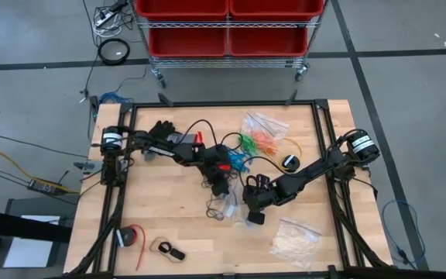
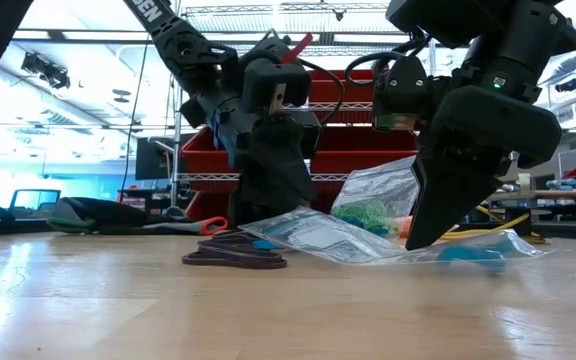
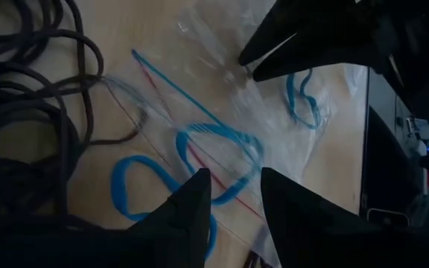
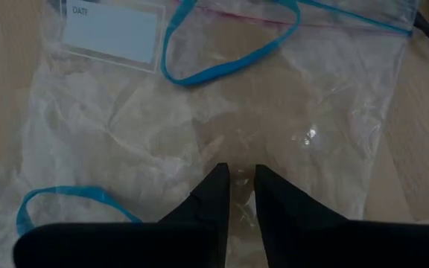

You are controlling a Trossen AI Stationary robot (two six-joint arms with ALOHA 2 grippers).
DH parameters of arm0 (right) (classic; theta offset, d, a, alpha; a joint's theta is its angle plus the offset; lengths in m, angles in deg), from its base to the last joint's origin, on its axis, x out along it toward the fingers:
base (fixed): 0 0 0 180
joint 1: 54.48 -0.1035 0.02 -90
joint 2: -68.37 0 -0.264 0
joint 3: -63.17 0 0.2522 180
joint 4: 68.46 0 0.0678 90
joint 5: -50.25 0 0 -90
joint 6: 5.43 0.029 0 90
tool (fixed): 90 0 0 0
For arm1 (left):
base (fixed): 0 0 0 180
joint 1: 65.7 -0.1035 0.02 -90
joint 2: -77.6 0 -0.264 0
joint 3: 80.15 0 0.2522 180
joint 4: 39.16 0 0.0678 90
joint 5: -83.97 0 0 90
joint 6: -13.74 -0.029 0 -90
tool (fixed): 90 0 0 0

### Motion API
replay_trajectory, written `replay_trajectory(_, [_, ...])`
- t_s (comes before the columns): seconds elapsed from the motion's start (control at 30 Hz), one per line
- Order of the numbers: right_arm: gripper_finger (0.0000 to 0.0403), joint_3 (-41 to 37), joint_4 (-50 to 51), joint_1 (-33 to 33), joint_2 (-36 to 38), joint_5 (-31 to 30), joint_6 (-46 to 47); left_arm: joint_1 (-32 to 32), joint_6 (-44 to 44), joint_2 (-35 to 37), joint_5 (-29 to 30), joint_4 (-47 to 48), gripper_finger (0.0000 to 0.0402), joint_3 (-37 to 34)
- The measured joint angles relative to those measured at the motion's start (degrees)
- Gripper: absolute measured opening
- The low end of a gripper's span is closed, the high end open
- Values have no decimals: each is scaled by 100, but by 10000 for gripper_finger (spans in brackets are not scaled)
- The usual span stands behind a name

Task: Sort rubber bands
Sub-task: Put the blue rubber band into the transparent zip bag

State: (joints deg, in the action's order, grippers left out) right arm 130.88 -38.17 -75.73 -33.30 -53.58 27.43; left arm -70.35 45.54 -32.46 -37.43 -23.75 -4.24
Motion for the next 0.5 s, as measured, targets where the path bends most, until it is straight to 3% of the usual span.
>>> replay_trajectory(0.27, [53, 2, -15, 0, 0, -4, 5, 59, 70, -7, 264, 174, 128, 0])
replay_trajectory(0.5, [52, 2, -20, 1, 0, -26, 4, 138, 192, -15, 147, -115, 128, 0])
